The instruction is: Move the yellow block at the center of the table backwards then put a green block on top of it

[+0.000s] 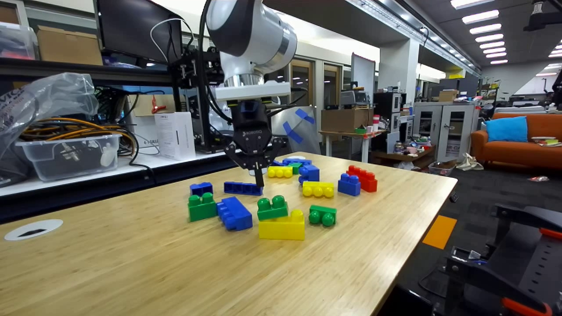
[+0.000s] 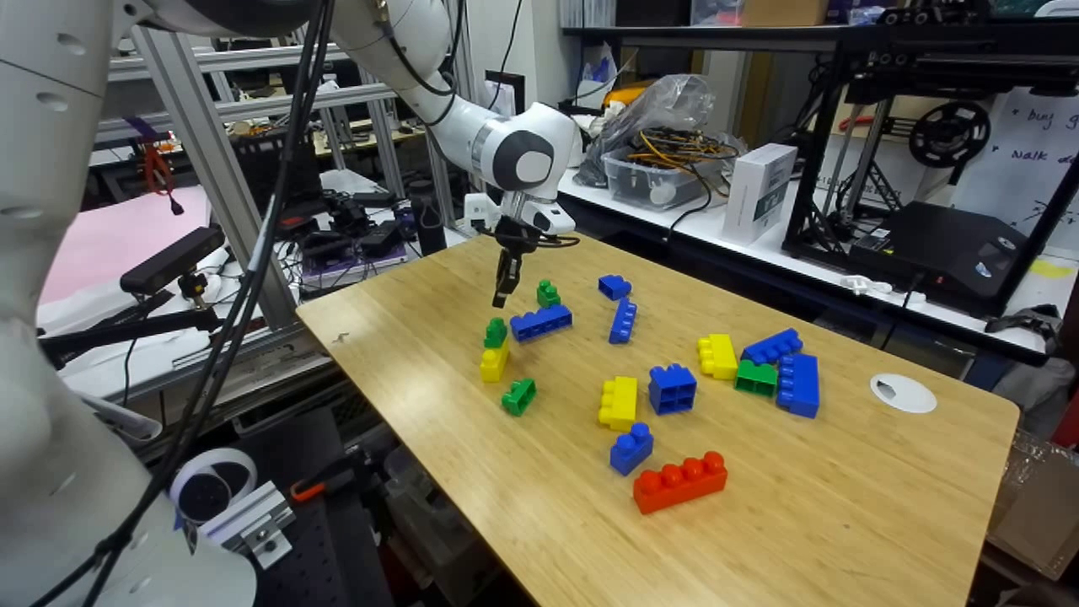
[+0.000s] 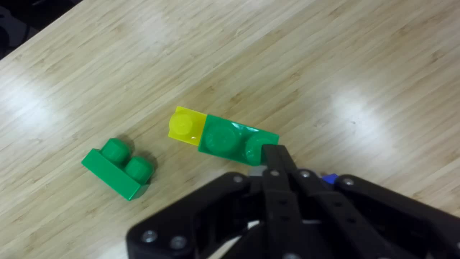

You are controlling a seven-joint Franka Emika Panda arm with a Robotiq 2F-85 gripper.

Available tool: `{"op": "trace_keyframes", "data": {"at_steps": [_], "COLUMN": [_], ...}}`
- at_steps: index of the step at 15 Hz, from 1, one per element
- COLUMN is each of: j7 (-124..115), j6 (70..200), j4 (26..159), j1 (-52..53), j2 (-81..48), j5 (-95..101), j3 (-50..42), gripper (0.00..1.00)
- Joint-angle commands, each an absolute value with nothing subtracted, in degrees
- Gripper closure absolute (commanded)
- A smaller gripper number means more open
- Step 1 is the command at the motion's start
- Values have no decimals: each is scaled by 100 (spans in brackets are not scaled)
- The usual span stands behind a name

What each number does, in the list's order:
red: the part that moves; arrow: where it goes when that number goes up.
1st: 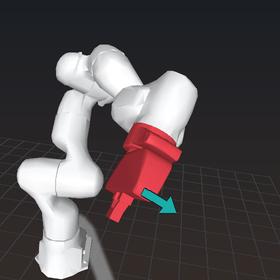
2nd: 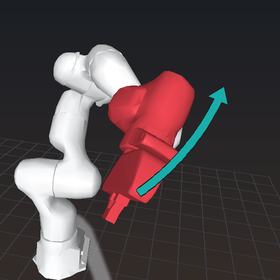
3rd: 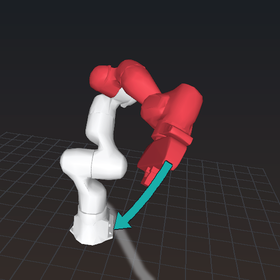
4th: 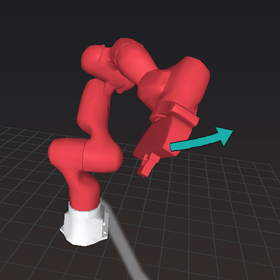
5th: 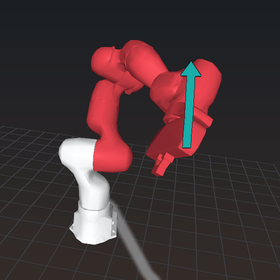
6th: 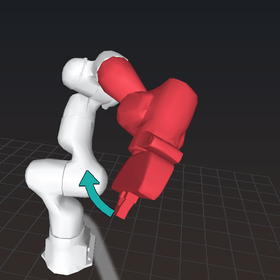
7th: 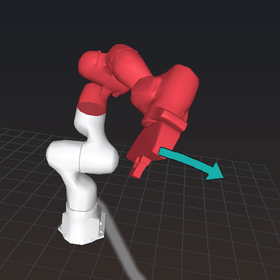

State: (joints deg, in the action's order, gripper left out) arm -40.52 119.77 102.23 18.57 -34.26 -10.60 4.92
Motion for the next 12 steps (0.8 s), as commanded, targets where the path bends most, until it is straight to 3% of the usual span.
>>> {"op": "trace_keyframes", "data": {"at_steps": [1, 12], "j7": [-4103, -4551], "j6": [12095, 11849], "j4": [10478, 10607], "j1": [1979, 2172], "j2": [-3303, -3342], "j5": [-760, 10], "j3": [457, 397], "gripper": [100, 100]}}
